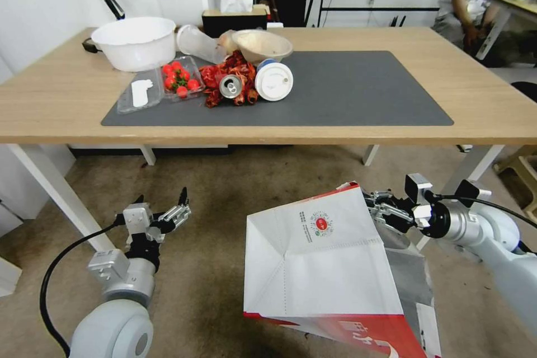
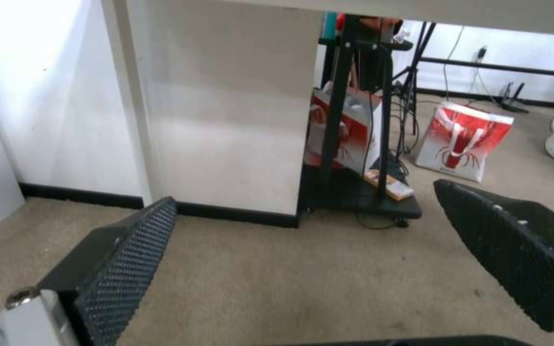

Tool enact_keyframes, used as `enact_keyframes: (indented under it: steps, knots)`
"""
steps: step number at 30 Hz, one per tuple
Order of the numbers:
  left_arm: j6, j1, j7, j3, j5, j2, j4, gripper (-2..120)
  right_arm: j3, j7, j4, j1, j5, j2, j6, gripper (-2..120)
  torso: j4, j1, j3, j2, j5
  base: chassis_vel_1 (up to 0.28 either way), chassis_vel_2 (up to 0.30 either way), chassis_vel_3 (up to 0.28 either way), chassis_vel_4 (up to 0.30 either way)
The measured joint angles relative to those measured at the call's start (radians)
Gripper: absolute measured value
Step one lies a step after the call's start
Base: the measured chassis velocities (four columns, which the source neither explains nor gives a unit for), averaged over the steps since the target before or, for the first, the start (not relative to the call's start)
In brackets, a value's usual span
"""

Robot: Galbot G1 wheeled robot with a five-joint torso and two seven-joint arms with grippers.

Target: Pick up the food delivery bag from the floor and place it on the table.

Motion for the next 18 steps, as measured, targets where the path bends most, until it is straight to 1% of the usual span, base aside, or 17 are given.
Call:
enact_keyframes:
  steps: [3, 8, 11, 18]
  knots:
    - [0.000, 0.002, -0.002, 0.001, 0.003, 0.000, 0.000, 100, 0.000, 0.001, 0.001, 0.000, 0.000, -0.002, 0.000, 0, 0.0001, 0.006, 0.010, 0.017, 0.0000, 0.000, 0.000, 0.000, 0.000]
    - [0.000, 0.003, -0.002, 0.001, 0.004, -0.001, -0.001, 100, 0.000, 0.001, 0.001, 0.003, 0.000, -0.003, -0.001, 0, 0.0000, 0.012, 0.019, 0.031, 0.0000, 0.000, 0.000, 0.000, 0.000]
    - [-0.001, 0.004, -0.002, 0.000, 0.005, -0.001, -0.002, 100, -0.002, 0.001, 0.000, 0.006, 0.000, -0.003, -0.001, 0, 0.0000, 0.018, 0.030, 0.048, 0.0000, 0.000, 0.000, 0.000, 0.000]
    - [0.000, 0.003, -0.001, -0.001, 0.005, 0.000, -0.005, 100, -0.003, -0.004, -0.003, 0.005, -0.004, -0.001, -0.002, 0, 0.0001, 0.027, 0.044, 0.071, 0.0000, 0.000, 0.000, 0.000, 0.000]
